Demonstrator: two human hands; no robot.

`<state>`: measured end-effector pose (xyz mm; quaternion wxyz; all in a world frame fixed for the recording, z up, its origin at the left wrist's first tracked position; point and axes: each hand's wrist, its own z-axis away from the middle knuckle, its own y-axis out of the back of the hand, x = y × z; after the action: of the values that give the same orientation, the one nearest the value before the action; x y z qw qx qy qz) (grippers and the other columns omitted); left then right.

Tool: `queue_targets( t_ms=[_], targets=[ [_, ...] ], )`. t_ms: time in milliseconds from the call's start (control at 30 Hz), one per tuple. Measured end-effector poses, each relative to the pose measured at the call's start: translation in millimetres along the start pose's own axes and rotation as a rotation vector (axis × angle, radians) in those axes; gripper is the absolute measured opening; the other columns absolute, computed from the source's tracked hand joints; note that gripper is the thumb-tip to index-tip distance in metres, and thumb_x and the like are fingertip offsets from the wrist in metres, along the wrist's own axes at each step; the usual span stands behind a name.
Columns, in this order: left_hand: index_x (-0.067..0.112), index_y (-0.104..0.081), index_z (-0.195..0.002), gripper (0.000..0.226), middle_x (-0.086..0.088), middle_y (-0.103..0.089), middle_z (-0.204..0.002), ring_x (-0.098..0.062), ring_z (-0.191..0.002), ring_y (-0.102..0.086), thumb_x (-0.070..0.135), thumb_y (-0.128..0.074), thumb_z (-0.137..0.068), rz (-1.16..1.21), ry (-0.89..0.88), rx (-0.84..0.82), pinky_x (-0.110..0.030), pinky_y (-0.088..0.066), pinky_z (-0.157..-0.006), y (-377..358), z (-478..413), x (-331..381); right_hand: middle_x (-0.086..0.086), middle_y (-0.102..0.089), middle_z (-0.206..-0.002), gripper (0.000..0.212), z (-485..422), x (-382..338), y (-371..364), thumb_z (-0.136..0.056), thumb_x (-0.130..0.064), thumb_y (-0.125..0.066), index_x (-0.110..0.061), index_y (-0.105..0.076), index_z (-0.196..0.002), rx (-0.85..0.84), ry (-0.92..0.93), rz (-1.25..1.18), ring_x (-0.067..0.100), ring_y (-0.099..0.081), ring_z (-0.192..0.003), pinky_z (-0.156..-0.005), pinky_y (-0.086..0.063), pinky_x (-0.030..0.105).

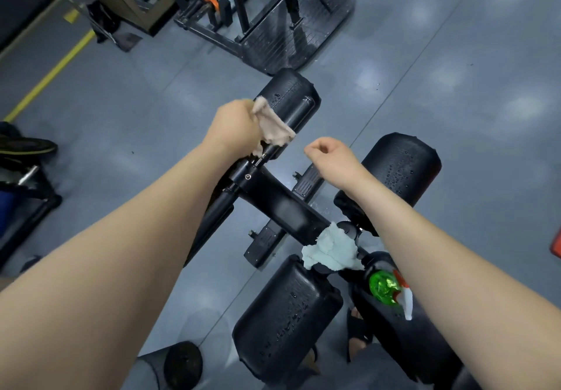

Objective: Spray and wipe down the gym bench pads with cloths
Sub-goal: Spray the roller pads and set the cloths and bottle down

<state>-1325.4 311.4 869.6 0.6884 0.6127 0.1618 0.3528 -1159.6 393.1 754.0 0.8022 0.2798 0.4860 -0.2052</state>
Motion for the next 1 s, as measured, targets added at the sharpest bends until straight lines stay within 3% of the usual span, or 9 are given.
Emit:
queue_targets(
  t_ms=[100,200,267,333,467,567,800,900,1000],
  targets=[
    [0.006,-0.057,-0.114,0.030,-0.011,-0.064,-0.094,-0.027,-0.075,-0.063,-0.002,-0.037,-0.094,0.154,-0.038,0.181,-0.032,-0.051,-0.060,11.6,-5.7,12.7,0.003,-0.072,-0.090,0.021,-0.5,8.3,4.8,-0.093,-0.032,-0.052,-0.018,-0.067,-0.095,0.014,-0.065,-0.032,0.019,-0.065,-0.076,-0.080,-0.057,0.038],
    [0.011,-0.050,-0.137,0.039,-0.014,-0.063,-0.122,-0.038,-0.102,-0.067,0.008,-0.038,-0.100,0.131,-0.141,0.029,-0.040,-0.055,-0.086,-8.1,-4.8,24.8,0.001,-0.072,-0.086,0.019,2.3,17.1,6.6,-0.091,-0.029,-0.054,-0.015,-0.066,-0.090,-0.009,-0.100,-0.048,0.018,-0.063,-0.080,-0.082,-0.057,0.039],
    [0.003,-0.026,-0.154,0.056,-0.021,-0.042,-0.152,-0.036,-0.139,-0.045,0.031,-0.038,-0.108,-0.012,-0.147,-0.209,-0.036,-0.036,-0.111,-36.6,1.5,30.2,-0.008,-0.071,-0.083,0.016,2.9,23.2,7.3,-0.092,-0.029,-0.057,-0.018,-0.068,-0.088,-0.014,-0.114,-0.061,0.012,-0.064,-0.077,-0.085,-0.057,0.039],
    [0.000,-0.004,-0.160,0.073,-0.021,-0.014,-0.166,-0.034,-0.153,-0.017,0.044,-0.032,-0.109,-0.030,-0.152,-0.263,-0.039,-0.016,-0.121,-56.5,4.2,31.0,-0.011,-0.070,-0.079,0.015,3.1,26.4,9.1,-0.093,-0.029,-0.057,-0.022,-0.067,-0.085,-0.015,-0.118,-0.089,0.004,-0.064,-0.071,-0.085,-0.056,0.036],
    [0.008,-0.009,-0.161,0.064,-0.023,-0.025,-0.159,-0.039,-0.142,-0.035,0.038,-0.032,-0.109,-0.024,-0.125,-0.167,-0.046,-0.031,-0.112,-62.8,-6.7,20.2,-0.010,-0.072,-0.079,0.018,-1.7,26.8,13.3,-0.093,-0.027,-0.052,-0.024,-0.070,-0.089,-0.012,-0.117,-0.121,0.003,-0.065,-0.072,-0.085,-0.057,0.037],
    [0.002,-0.034,-0.142,0.052,-0.024,-0.043,-0.139,-0.042,-0.118,-0.056,0.041,-0.041,-0.107,-0.072,-0.092,-0.100,-0.043,-0.044,-0.092,-71.6,-14.3,22.3,-0.008,-0.073,-0.079,0.021,-5.7,21.6,16.0,-0.091,-0.027,-0.050,-0.024,-0.071,-0.091,-0.012,-0.110,-0.146,0.012,-0.065,-0.076,-0.086,-0.059,0.042],
    [-0.004,-0.040,-0.122,0.053,-0.025,-0.065,-0.112,-0.040,-0.101,-0.063,0.047,-0.041,-0.106,-0.204,-0.136,-0.079,-0.038,-0.038,-0.071,-78.0,-54.3,36.5,-0.004,-0.069,-0.083,0.024,-26.1,13.7,22.0,-0.096,-0.021,-0.044,-0.023,-0.068,-0.093,0.034,-0.064,-0.186,0.009,-0.062,-0.066,-0.071,-0.057,0.033],
    [-0.003,-0.045,-0.122,0.057,-0.020,-0.067,-0.107,-0.037,-0.100,-0.064,0.052,-0.038,-0.106,-0.039,-0.126,-0.115,-0.041,-0.045,-0.077,-73.0,-67.6,44.6,-0.012,-0.068,-0.083,0.021,-31.8,12.2,27.6,-0.098,-0.022,-0.045,-0.026,-0.066,-0.093,0.073,0.029,0.099,0.000,-0.060,-0.063,-0.061,-0.048,0.018],
    [-0.002,-0.045,-0.122,0.057,-0.020,-0.066,-0.108,-0.036,-0.099,-0.062,0.052,-0.034,-0.107,0.026,-0.129,-0.098,-0.040,-0.044,-0.076,-78.2,-77.5,51.8,-0.002,-0.070,-0.098,0.020,-34.0,19.9,33.0,-0.098,-0.022,-0.046,-0.018,-0.065,-0.097,0.046,0.127,0.468,0.022,-0.061,-0.089,-0.079,-0.050,0.031]
  ],
)
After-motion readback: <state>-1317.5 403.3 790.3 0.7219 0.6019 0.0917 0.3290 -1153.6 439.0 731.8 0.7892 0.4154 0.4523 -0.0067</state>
